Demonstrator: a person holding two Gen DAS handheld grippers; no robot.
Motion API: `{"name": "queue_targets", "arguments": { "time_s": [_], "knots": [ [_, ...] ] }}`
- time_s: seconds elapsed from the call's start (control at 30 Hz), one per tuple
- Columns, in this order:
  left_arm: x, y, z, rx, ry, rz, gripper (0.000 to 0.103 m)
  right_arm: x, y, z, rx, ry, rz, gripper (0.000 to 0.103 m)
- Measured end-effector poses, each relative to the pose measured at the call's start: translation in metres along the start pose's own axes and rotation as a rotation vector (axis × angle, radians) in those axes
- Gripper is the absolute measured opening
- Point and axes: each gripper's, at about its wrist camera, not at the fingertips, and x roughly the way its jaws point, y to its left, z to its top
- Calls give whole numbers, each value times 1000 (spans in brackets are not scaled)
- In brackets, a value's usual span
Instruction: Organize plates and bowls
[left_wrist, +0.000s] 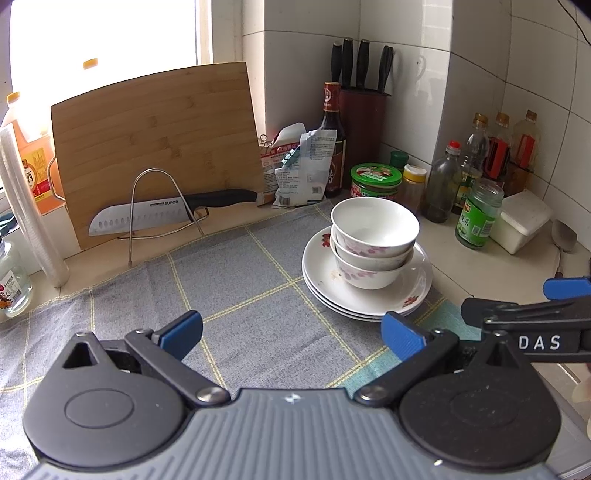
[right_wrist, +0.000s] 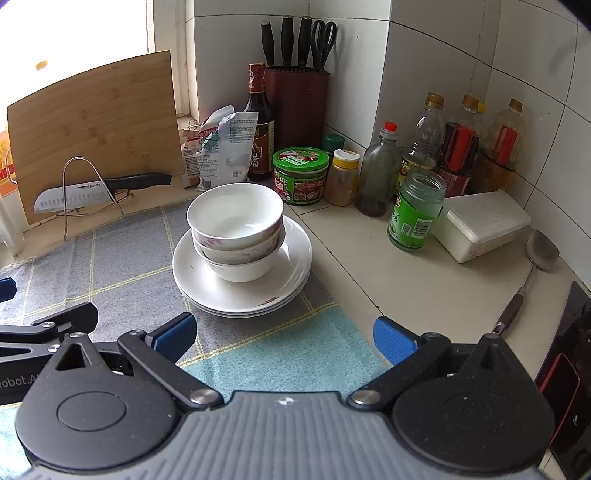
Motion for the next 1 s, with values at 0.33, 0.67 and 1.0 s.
{"name": "queue_targets", "arguments": {
  "time_s": [0.33,0.67,1.0],
  "knots": [
    [-1,-2,1,1,3,3,102,-1,-1,1,0,3,-10,103],
    [-1,-3,1,-2,7,6,102,-1,-1,1,-1,4,-17,103],
    [-2,-4,1,1,8,10,102,-1,-2,1,-6,6,-22,103]
  ]
}}
